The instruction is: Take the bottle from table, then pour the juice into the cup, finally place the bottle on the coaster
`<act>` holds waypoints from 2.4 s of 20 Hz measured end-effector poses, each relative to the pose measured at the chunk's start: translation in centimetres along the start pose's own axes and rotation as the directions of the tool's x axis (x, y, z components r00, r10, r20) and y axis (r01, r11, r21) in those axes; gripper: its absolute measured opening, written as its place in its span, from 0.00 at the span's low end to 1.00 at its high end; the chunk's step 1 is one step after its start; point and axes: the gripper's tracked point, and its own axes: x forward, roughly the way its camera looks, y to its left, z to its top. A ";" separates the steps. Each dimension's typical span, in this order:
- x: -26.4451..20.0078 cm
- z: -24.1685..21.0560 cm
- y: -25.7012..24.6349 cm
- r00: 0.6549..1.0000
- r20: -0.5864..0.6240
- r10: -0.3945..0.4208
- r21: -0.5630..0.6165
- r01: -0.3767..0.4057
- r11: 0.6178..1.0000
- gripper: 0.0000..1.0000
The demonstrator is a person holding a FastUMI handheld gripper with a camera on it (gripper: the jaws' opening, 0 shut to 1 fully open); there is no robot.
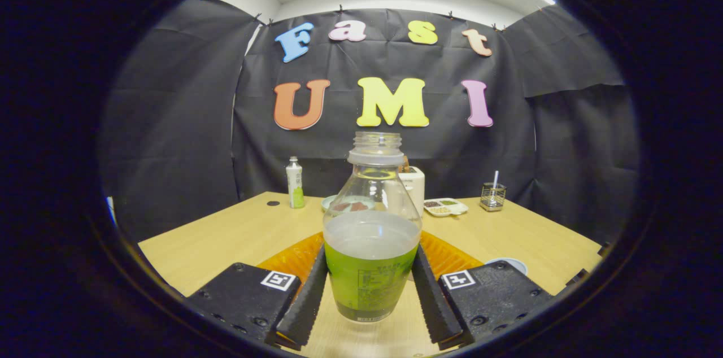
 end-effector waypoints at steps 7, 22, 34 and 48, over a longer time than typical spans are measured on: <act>-0.8 2.8 -0.9 1.000 0.026 0.007 0.180 -0.012 0.984 0.79; 0.2 1.9 -3.2 0.991 0.022 0.129 0.671 -0.111 0.733 0.79; 0.3 3.9 -5.3 0.975 0.121 0.188 0.929 -0.178 0.325 0.78; 1.3 5.4 -5.4 0.954 0.205 0.221 0.979 -0.200 -0.045 0.78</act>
